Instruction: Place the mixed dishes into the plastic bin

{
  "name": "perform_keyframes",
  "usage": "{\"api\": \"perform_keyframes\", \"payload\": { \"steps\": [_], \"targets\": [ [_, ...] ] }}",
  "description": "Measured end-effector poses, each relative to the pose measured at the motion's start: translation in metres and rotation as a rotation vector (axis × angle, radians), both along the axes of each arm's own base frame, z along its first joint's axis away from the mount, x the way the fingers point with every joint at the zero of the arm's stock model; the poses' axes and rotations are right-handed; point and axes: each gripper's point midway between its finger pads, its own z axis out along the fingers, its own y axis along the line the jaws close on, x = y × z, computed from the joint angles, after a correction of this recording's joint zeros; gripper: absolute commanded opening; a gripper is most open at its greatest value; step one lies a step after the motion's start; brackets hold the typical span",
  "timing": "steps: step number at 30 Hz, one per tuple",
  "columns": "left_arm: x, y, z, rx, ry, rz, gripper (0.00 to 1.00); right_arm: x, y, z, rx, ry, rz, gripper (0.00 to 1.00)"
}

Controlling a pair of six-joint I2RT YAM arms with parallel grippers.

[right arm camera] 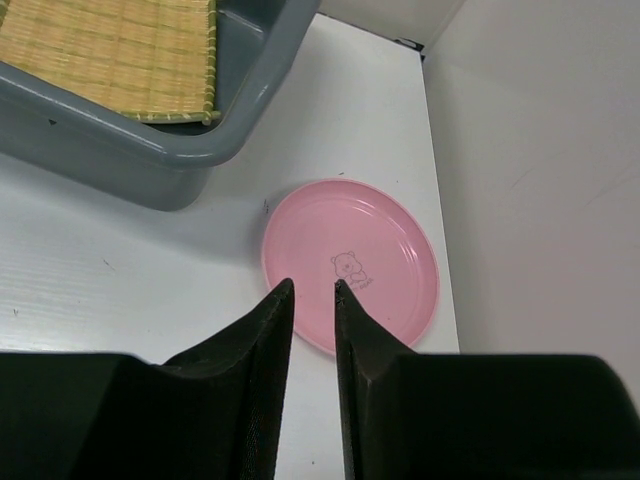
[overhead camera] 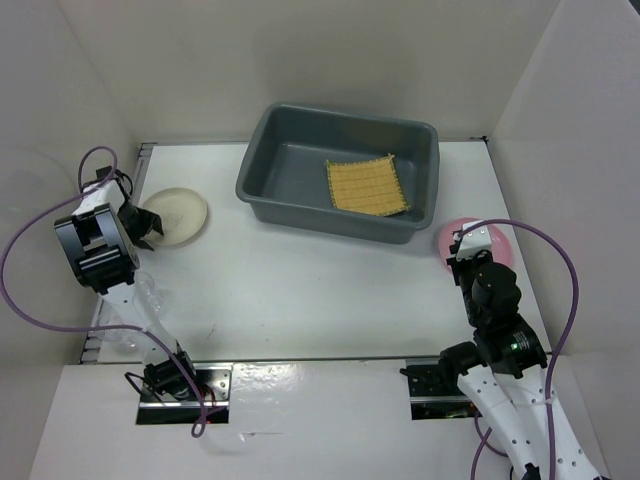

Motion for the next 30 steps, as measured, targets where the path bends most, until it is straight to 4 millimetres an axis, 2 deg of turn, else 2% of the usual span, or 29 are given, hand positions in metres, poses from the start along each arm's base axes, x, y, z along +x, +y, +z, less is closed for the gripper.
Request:
{"api": "perform_keyframes", "payload": {
  "steps": [1,2,3,4,8,10,12,15,18,21,23,24,25,26,28,30],
  "targets": [
    [0.001,-0.001,0.000,-0.003,-0.003,-0.009,0.33,0.000,0.000,0.000,0.000,0.000,0.000,0.28],
    [0.001,-0.001,0.000,-0.004,-0.006,-0.017,0.19,0.000,0.000,0.000,0.000,0.000,0.000,0.28],
    [0.002,-0.002,0.000,-0.009,-0.008,-0.019,0.06,0.000,0.000,0.000,0.000,0.000,0.000,0.28],
    [0.005,-0.004,0.005,-0.020,-0.023,-0.023,0.00,0.000,0.000,0.000,0.001,0.000,0.000,0.28],
    [0.033,0.002,0.033,0.012,-0.118,-0.036,0.00,0.000,0.000,0.000,0.001,0.000,0.000,0.28],
    [0.053,0.005,0.060,0.048,-0.177,-0.038,0.00,0.000,0.000,0.000,0.001,0.000,0.000,0.28],
    [0.078,0.006,0.093,0.079,-0.274,-0.042,0.00,0.000,0.000,0.000,0.001,0.000,0.000,0.28],
    [0.121,-0.008,0.161,0.132,-0.476,-0.080,0.00,0.000,0.000,0.000,0.000,0.000,0.000,0.28],
    [0.162,-0.058,0.243,0.169,-0.689,-0.177,0.00,0.000,0.000,0.000,0.000,0.001,0.000,0.28],
    [0.189,-0.145,0.321,0.138,-0.894,-0.342,0.00,0.000,0.000,0.000,0.001,0.000,0.000,0.28],
    [0.210,-0.213,0.371,0.090,-1.081,-0.477,0.00,0.000,0.000,0.000,0.001,0.000,0.000,0.28],
    [0.216,-0.247,0.386,0.052,-1.163,-0.543,0.00,0.000,0.000,0.000,0.001,-0.001,-0.001,0.28],
    [0.217,-0.277,0.386,0.002,-1.193,-0.604,0.00,0.000,0.000,0.000,0.001,-0.001,-0.001,0.28],
    [0.214,-0.308,0.376,-0.046,-1.179,-0.662,0.00,0.000,0.000,0.000,0.001,-0.001,-0.002,0.28],
    [0.212,-0.356,0.336,-0.110,-1.095,-0.734,0.00,0.000,-0.001,0.001,0.000,-0.003,-0.005,0.28],
    [0.212,-0.395,0.295,-0.161,-1.023,-0.791,0.00,0.000,-0.002,0.001,0.000,-0.004,-0.009,0.28]
  ]
}}
